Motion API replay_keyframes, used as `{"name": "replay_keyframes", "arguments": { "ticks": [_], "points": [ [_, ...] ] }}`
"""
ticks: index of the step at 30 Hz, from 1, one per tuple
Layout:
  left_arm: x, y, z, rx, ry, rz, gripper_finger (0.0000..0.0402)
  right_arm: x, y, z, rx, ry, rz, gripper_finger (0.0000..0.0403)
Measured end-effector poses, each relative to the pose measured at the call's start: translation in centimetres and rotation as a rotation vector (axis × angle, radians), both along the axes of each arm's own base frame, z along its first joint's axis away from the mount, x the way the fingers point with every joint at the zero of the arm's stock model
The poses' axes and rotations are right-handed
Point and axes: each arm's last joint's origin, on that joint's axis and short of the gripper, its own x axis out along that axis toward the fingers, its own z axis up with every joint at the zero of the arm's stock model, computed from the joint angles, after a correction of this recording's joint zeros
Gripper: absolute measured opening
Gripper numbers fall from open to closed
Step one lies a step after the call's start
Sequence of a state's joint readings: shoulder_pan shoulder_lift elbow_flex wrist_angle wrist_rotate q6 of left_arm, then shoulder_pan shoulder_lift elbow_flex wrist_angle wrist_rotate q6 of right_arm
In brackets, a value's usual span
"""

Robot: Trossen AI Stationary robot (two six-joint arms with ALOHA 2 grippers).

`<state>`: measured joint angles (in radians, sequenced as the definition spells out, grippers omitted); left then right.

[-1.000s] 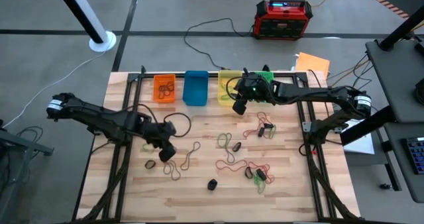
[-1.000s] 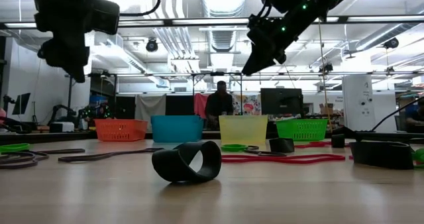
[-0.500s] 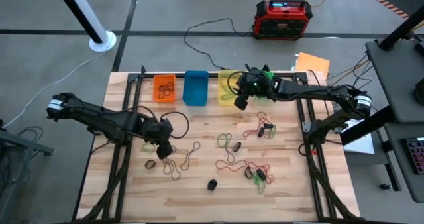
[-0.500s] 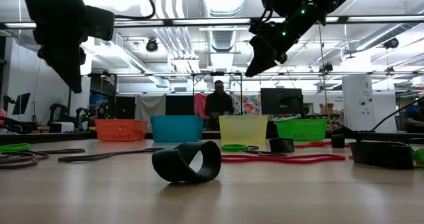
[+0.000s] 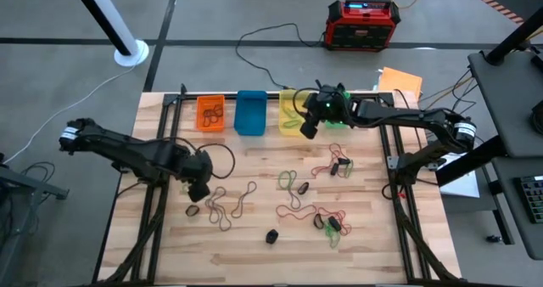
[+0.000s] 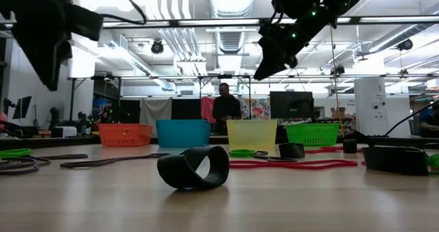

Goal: Sort rubber bands into baskets
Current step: Put the violet rubber band into the orange bin

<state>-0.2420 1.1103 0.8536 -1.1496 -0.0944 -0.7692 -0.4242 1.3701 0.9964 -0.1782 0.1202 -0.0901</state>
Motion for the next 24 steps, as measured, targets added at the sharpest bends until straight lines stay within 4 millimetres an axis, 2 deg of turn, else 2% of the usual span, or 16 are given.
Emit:
{"name": "replay_keyframes", "arguments": {
  "ticks": [7,14,24],
  "points": [
    [0.2,-1.2,-1.0,-0.014,-0.05,-0.074,0.0217,-0.2,0.6,-1.3,0.066,0.023,0.077,0.0107],
    [1.6,-1.8,-2.4,-0.057,-0.203,-0.092,0.0217,-0.6,0.8,-2.4,0.097,0.045,0.077,0.0107],
    [1.7,-1.6,-4.8,0.028,-0.191,-0.154,0.0217,-0.6,0.8,-2.5,0.095,0.046,0.078,0.0108]
  ]
}}
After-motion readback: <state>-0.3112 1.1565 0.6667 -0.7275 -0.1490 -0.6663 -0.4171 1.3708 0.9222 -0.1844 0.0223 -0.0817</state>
